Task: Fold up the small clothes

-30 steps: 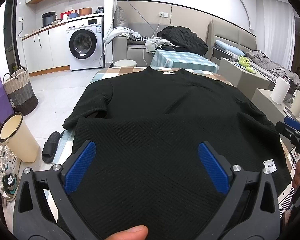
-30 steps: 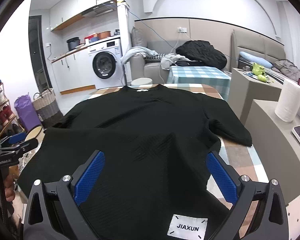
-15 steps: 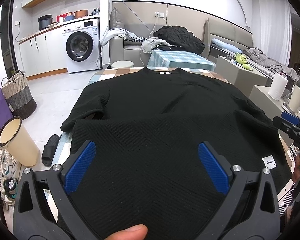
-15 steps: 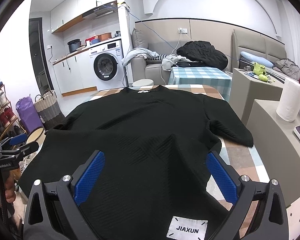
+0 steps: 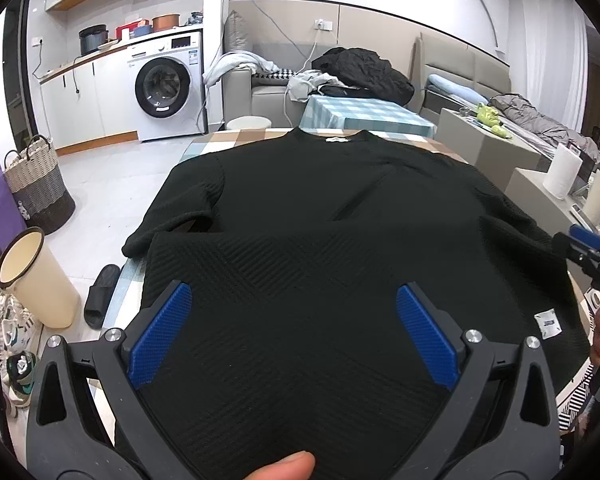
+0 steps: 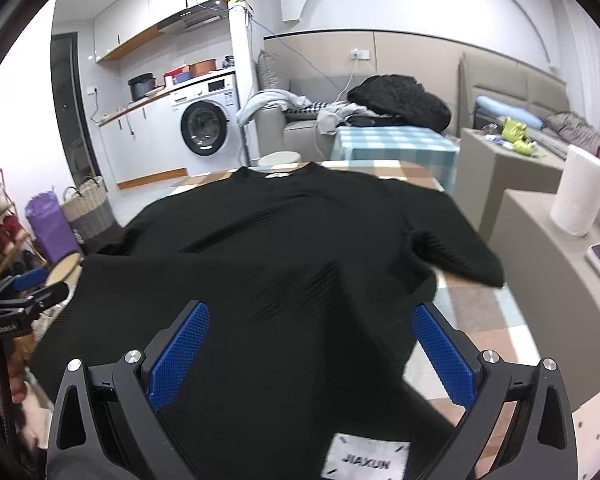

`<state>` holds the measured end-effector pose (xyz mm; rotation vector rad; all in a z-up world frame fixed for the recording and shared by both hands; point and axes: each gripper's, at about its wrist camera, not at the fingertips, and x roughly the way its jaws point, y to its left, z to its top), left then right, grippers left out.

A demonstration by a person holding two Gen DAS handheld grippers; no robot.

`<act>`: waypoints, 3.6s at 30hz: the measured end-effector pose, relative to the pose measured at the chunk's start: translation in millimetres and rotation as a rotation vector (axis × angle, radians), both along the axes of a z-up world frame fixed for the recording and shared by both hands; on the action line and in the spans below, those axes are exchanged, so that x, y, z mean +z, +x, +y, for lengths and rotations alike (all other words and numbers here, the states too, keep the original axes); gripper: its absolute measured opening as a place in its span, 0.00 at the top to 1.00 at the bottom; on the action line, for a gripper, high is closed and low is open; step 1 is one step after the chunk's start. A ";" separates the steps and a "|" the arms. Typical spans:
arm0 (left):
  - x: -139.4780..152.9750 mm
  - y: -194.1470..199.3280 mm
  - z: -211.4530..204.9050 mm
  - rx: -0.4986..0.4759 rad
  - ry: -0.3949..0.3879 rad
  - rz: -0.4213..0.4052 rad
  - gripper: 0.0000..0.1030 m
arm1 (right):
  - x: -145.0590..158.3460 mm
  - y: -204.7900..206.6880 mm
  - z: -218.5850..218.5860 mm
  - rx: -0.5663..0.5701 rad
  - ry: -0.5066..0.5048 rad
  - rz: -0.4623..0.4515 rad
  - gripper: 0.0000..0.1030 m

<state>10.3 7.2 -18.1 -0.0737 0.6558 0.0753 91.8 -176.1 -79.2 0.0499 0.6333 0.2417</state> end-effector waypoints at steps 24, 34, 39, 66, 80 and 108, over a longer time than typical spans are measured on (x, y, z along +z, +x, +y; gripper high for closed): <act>5.6 32.0 56.4 0.097 -0.040 -0.005 0.01 | -2.1 38.4 -60.4 -0.175 0.186 0.118 0.00; 4.7 82.9 80.5 0.132 -0.066 0.049 0.03 | -22.0 81.3 -124.6 -0.298 0.349 0.281 0.11; -0.7 110.8 82.1 0.111 -0.064 0.064 0.07 | -30.5 103.7 -133.3 -0.312 0.395 0.333 0.12; -26.9 182.1 68.4 0.101 -0.096 0.123 0.07 | -81.8 185.6 -205.2 -0.646 0.421 0.448 0.91; -32.2 176.1 65.3 0.086 -0.094 0.109 0.07 | 15.4 207.6 -82.3 -0.123 0.113 0.087 0.91; -41.0 158.6 104.7 0.204 -0.095 0.150 0.07 | -63.0 215.1 -105.8 -0.179 0.150 0.407 0.94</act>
